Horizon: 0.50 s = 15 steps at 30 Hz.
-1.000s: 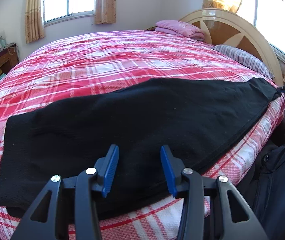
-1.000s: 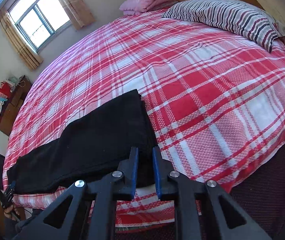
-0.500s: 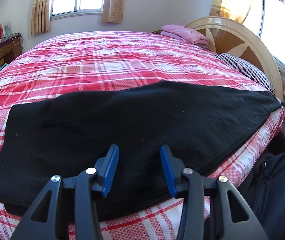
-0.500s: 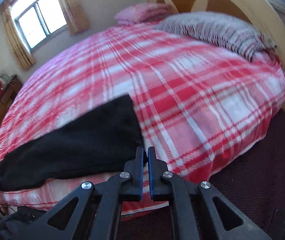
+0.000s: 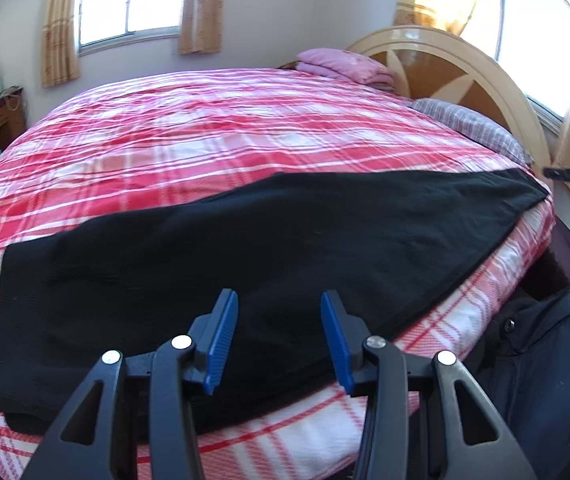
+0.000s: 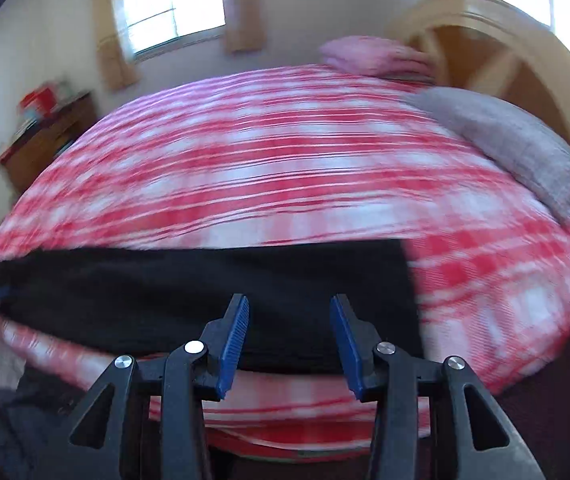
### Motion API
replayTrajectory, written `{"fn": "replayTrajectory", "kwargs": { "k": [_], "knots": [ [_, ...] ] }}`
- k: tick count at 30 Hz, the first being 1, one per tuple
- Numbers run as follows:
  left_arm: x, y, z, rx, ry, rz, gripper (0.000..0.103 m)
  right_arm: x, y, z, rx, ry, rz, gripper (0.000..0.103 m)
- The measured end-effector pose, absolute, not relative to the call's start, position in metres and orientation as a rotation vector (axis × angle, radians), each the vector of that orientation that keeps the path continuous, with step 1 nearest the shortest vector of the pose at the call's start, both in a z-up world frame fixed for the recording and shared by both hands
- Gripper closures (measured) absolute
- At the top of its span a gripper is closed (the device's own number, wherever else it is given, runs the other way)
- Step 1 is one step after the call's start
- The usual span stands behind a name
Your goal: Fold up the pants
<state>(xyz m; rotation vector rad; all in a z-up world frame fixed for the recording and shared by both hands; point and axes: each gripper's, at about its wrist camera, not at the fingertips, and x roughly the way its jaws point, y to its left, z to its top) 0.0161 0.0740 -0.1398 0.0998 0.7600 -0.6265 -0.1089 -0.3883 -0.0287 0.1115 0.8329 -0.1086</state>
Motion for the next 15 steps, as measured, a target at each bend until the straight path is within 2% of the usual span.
{"fn": "replayTrajectory", "kwargs": {
  "k": [3,7,12,13,15],
  "knots": [
    [0.011,0.064,-0.142,0.124,0.762,-0.654,0.050,-0.081,-0.335,-0.046,0.078,0.890,0.096,0.058],
    [0.007,0.056,-0.145,0.142,0.769,-0.675,0.050,-0.072,-0.265,-0.082,-0.113,0.980,0.224,0.058],
    [0.006,0.052,-0.151,0.152,0.779,-0.668,0.050,-0.091,-0.225,-0.115,-0.411,0.993,0.208,0.058],
    [0.006,0.052,-0.152,0.148,0.784,-0.666,0.050,-0.094,-0.228,-0.119,-0.426,1.016,0.198,0.058],
    [0.005,0.053,-0.152,0.146,0.787,-0.665,0.050,-0.096,-0.248,-0.117,-0.279,1.078,0.213,0.058]
  ]
}}
